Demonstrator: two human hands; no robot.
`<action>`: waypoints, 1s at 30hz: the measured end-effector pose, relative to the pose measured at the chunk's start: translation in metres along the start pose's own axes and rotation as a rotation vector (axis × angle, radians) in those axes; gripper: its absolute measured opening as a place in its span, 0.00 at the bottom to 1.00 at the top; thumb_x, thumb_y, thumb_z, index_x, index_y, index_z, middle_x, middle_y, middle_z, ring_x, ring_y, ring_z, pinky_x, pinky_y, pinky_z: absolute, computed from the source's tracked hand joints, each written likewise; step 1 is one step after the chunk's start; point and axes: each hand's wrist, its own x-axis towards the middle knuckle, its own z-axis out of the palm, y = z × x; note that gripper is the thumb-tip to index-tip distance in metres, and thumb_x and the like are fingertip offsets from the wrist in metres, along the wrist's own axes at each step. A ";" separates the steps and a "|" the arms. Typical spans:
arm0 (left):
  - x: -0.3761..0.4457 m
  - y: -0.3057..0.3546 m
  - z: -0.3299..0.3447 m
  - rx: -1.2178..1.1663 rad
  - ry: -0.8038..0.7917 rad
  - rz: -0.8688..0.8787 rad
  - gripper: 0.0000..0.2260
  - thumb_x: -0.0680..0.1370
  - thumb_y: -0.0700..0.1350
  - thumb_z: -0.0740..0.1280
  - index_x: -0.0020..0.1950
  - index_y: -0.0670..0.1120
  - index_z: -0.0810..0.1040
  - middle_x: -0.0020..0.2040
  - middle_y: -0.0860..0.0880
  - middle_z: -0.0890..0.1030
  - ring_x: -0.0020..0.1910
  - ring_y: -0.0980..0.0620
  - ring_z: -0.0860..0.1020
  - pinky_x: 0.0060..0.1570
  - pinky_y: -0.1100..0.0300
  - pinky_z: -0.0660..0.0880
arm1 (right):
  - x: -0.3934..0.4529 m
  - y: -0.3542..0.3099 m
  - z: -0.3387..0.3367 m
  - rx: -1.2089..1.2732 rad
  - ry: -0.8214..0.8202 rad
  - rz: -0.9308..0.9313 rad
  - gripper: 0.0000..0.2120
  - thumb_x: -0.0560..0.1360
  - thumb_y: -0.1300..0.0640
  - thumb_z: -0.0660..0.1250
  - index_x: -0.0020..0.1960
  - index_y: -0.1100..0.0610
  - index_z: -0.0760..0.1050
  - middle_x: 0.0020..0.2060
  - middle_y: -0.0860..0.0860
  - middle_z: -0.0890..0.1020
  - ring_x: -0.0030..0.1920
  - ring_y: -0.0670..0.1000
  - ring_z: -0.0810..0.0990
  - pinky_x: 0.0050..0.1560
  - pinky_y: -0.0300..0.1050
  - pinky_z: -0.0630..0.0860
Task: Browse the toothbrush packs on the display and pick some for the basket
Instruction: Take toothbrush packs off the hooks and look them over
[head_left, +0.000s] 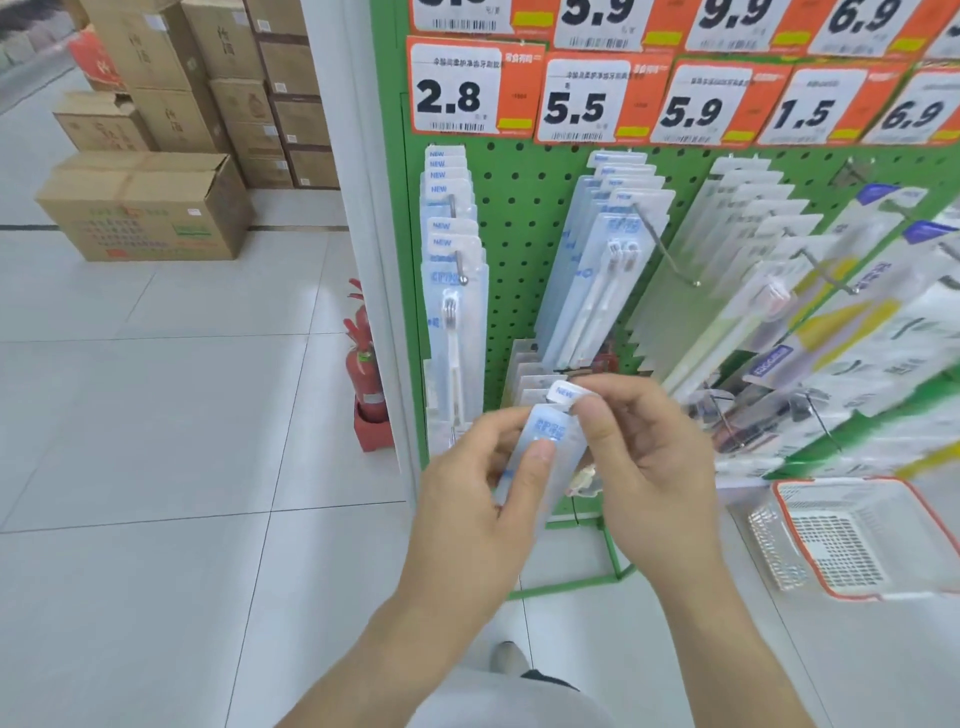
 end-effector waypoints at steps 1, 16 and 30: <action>-0.001 -0.005 -0.002 -0.041 -0.019 -0.047 0.08 0.81 0.46 0.68 0.59 0.55 0.81 0.50 0.58 0.85 0.52 0.56 0.83 0.53 0.55 0.80 | -0.002 0.006 -0.002 0.023 -0.019 0.064 0.04 0.79 0.57 0.68 0.51 0.51 0.82 0.45 0.47 0.86 0.44 0.49 0.84 0.43 0.47 0.80; -0.019 -0.056 -0.026 -0.092 -0.301 -0.465 0.06 0.81 0.41 0.67 0.51 0.45 0.84 0.43 0.51 0.87 0.40 0.60 0.82 0.42 0.70 0.74 | -0.012 0.060 -0.006 0.299 -0.123 0.515 0.09 0.75 0.67 0.71 0.56 0.67 0.78 0.39 0.53 0.86 0.36 0.50 0.82 0.34 0.43 0.78; -0.023 -0.073 -0.027 -0.006 -0.355 -0.560 0.08 0.82 0.45 0.67 0.49 0.45 0.85 0.41 0.51 0.87 0.37 0.59 0.81 0.39 0.71 0.72 | -0.006 0.076 -0.012 0.324 -0.101 0.535 0.13 0.70 0.58 0.73 0.52 0.63 0.83 0.43 0.57 0.87 0.41 0.54 0.86 0.42 0.50 0.84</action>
